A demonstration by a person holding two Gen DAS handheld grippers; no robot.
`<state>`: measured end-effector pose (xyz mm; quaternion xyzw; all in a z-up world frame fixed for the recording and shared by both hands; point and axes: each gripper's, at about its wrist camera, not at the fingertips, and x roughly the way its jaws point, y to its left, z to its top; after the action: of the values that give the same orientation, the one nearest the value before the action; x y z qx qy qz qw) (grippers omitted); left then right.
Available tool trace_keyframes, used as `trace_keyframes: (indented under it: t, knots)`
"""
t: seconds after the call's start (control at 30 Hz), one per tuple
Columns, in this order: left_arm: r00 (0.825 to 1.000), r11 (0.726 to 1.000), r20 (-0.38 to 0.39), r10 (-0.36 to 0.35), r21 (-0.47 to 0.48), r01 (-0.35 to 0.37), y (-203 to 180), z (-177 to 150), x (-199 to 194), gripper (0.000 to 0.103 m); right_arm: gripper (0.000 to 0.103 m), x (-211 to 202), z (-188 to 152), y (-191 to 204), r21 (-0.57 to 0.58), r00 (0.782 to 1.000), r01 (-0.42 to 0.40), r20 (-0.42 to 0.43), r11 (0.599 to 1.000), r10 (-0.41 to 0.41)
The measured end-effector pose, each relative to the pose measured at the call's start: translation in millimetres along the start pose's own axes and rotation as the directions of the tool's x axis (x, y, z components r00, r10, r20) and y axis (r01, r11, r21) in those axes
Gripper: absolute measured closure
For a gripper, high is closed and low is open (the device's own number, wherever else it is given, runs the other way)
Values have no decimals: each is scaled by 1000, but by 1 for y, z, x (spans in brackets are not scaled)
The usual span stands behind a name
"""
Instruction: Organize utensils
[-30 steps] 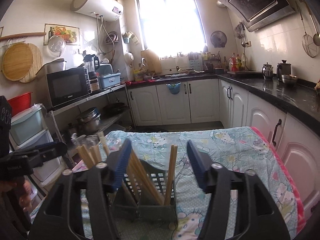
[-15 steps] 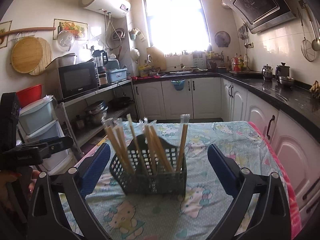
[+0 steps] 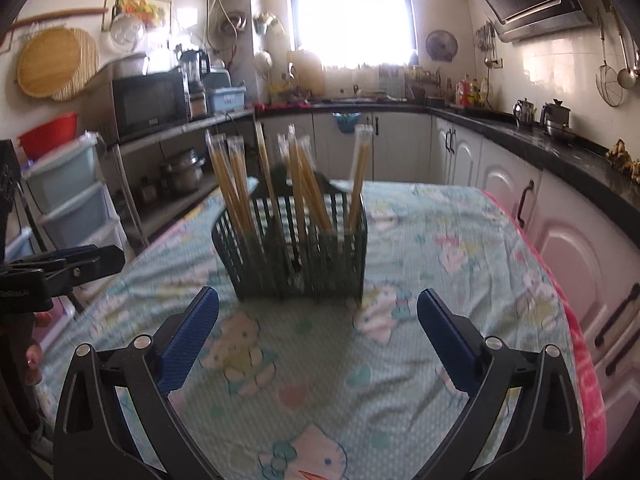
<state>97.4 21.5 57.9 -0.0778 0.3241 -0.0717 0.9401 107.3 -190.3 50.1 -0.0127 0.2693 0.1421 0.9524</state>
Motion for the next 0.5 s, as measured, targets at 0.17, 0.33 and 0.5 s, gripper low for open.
trace_keyframes:
  t: [0.17, 0.33, 0.5]
  knots:
    - [998, 998, 32, 60, 14, -61, -5, -28, 7, 10, 6, 0, -28, 7, -52, 999, 44, 14, 998, -43]
    - [994, 997, 85, 71, 13, -72, -7, -54, 11, 10, 6, -2, -45, 8, -56, 996, 65, 63, 996, -61]
    - [982, 997, 178, 69, 6, -71, -10, -71, 4, 10, 6, -19, -54, 10, -34, 974, 96, 210, 995, -87]
